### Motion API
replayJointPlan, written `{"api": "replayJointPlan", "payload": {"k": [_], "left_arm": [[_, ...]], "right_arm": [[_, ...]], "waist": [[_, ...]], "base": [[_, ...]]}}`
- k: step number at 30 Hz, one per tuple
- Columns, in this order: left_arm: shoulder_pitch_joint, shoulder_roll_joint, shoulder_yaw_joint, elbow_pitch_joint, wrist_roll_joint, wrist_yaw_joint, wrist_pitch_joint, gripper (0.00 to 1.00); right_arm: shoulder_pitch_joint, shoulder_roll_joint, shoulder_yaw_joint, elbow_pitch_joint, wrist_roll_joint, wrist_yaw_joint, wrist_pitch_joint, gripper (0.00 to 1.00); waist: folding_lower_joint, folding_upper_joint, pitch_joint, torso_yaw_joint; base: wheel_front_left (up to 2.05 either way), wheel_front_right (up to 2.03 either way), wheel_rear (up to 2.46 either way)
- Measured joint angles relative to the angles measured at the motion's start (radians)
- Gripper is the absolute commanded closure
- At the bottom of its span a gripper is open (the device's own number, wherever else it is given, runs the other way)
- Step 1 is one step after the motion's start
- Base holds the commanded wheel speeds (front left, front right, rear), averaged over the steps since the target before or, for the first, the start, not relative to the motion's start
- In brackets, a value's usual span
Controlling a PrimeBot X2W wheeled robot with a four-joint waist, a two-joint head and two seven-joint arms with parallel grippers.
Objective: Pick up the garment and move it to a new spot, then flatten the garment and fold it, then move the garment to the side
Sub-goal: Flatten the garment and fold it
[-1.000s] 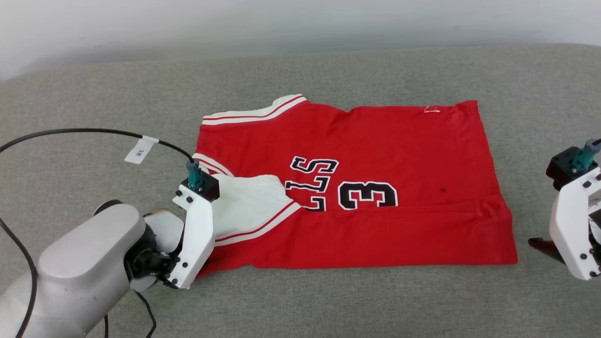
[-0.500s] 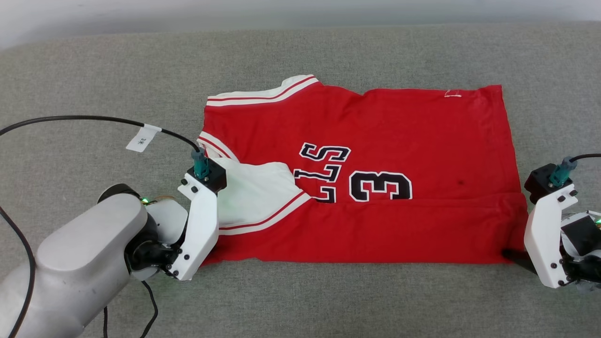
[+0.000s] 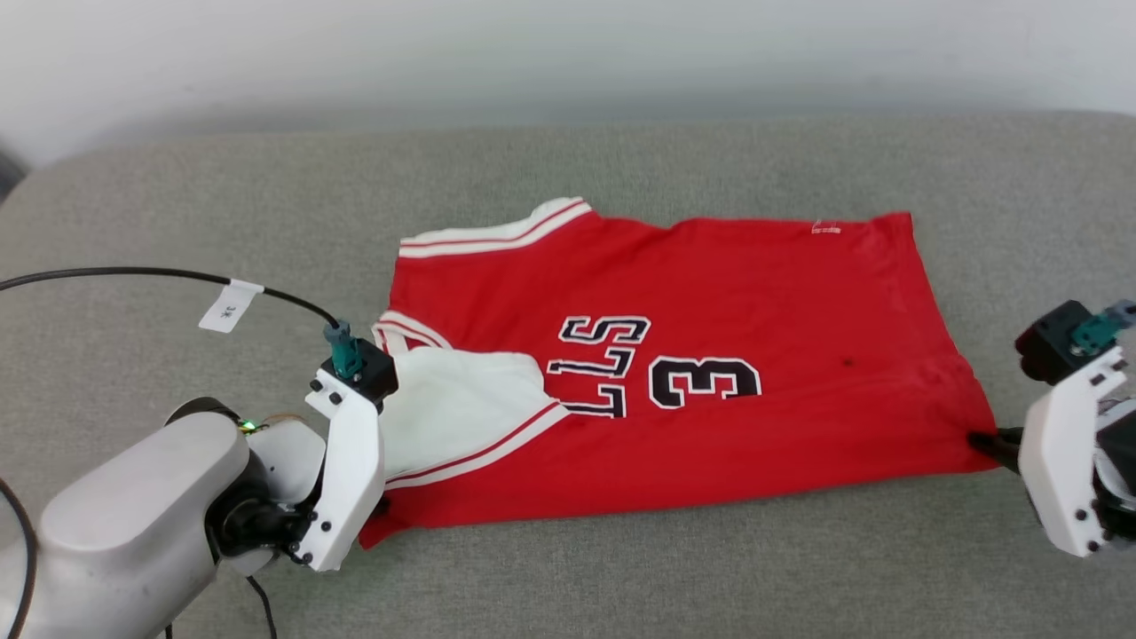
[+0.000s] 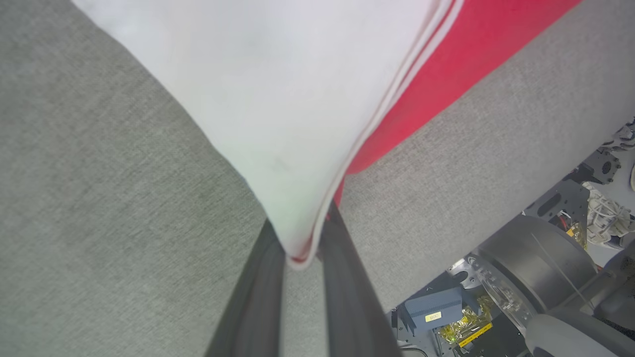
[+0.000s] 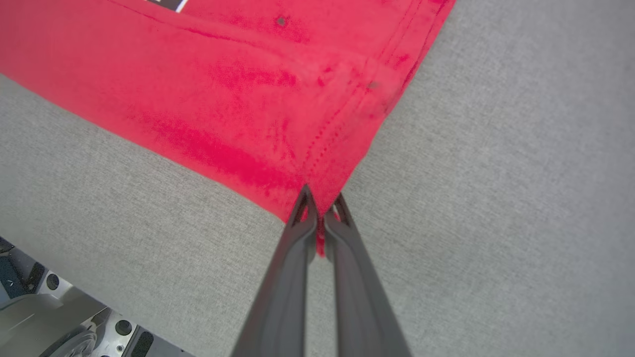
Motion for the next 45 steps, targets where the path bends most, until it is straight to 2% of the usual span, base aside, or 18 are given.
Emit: {"api": "replayJointPlan", "payload": {"k": [8,14,17,21,28,29,30,31,32,35,42,45], "left_arm": [[0.059,0.081,-0.011,-0.115,-0.039,0.0,-0.01,1.0],[0.147,0.135,-0.046,-0.218,-0.05,0.033,-0.001,1.0],[0.191,0.141,-0.058,-0.235,-0.056,0.057,-0.012,1.0],[0.229,0.128,-0.067,-0.213,-0.058,0.078,-0.035,1.0],[0.246,0.094,-0.074,-0.146,-0.057,0.069,-0.061,1.0],[0.246,0.092,-0.075,-0.141,-0.054,0.066,-0.064,0.86],[0.246,0.091,-0.077,-0.139,-0.044,0.062,-0.076,0.0],[0.25,0.089,-0.077,-0.137,-0.041,0.058,-0.087,0.0],[0.256,0.087,-0.078,-0.138,-0.04,0.052,-0.099,0.0],[0.261,0.102,-0.072,-0.151,-0.032,0.046,-0.131,0.0],[0.226,0.217,0.01,-0.262,-0.004,0.075,-0.222,0.0],[0.192,0.247,0.049,-0.29,0.033,0.095,-0.279,0.0]], "right_arm": [[0.145,-0.128,-0.037,-0.164,0.049,0.0,-0.022,1.0],[0.309,-0.167,-0.084,-0.206,0.064,0.001,-0.006,1.0],[0.37,-0.15,-0.104,-0.191,0.063,0.001,0.002,1.0],[0.408,-0.094,-0.115,-0.146,0.041,0.001,0.014,1.0],[0.414,0.006,-0.112,-0.042,-0.013,0.001,0.012,1.0],[0.413,0.011,-0.111,-0.034,-0.02,0.001,0.008,1.0],[0.413,0.016,-0.114,-0.027,-0.025,0.001,-0.004,1.0],[0.414,0.023,-0.115,-0.021,-0.029,0.001,-0.017,0.76],[0.416,0.025,-0.118,-0.02,-0.035,0.001,-0.03,0.0],[0.423,0.031,-0.158,-0.032,-0.057,0.0,-0.104,0.0],[0.502,0.019,-0.353,-0.143,-0.139,0.0,-0.265,0.0],[0.518,0.07,-0.476,-0.197,-0.203,0.0,-0.329,0.0]], "waist": [[0.0,0.0,-0.082,0.005],[-0.0001,0.0,-0.106,0.004],[-0.0001,0.0,-0.101,0.002],[0.0,0.0,-0.079,0.0],[0.0,0.0,-0.041,-0.003],[0.0,0.0,-0.041,-0.002],[0.0,0.0,-0.043,-0.002],[0.0,0.0,-0.045,-0.002],[-0.0001,0.0,-0.05,-0.001],[0.0,0.0,-0.071,0.003],[0.0,0.0,-0.128,0.014],[0.0,0.0,-0.136,0.011]], "base": [[0.0,0.0,0.0],[0.0,0.0,0.0],[0.0,0.0,0.0],[0.0,0.0,0.0],[0.0,0.0,0.0],[0.0,0.0,0.0],[0.0,0.0,0.0],[0.0,0.0,0.0],[0.0,0.0,0.0],[0.0,0.0,0.0],[0.0,0.0,0.0],[0.0,0.0,0.0]]}}
